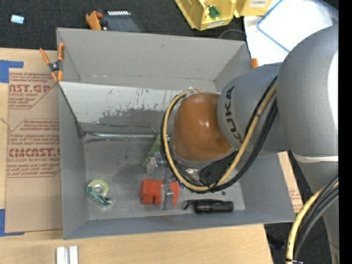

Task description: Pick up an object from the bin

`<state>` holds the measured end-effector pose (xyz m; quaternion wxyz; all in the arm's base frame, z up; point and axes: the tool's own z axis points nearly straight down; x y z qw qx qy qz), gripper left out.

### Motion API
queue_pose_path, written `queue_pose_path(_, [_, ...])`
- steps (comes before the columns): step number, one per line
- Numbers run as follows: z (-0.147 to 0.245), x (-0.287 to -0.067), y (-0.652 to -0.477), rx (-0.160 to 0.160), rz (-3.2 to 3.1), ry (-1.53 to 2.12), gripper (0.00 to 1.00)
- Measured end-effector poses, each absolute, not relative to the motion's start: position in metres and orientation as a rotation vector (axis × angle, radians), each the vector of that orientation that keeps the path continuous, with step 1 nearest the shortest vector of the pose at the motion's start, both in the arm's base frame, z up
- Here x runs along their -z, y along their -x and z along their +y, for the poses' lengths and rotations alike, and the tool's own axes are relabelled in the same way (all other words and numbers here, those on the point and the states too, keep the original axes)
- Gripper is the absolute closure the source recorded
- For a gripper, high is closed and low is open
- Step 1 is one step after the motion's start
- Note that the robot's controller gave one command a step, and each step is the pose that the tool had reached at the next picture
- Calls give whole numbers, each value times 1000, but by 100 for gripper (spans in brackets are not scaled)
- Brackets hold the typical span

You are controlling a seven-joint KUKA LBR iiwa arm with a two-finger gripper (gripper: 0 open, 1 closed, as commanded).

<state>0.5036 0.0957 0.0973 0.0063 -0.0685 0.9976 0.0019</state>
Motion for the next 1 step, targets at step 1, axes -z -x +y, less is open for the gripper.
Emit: queue_pose_path(1, [114, -95, -499, -7, 3102, 354, 0])
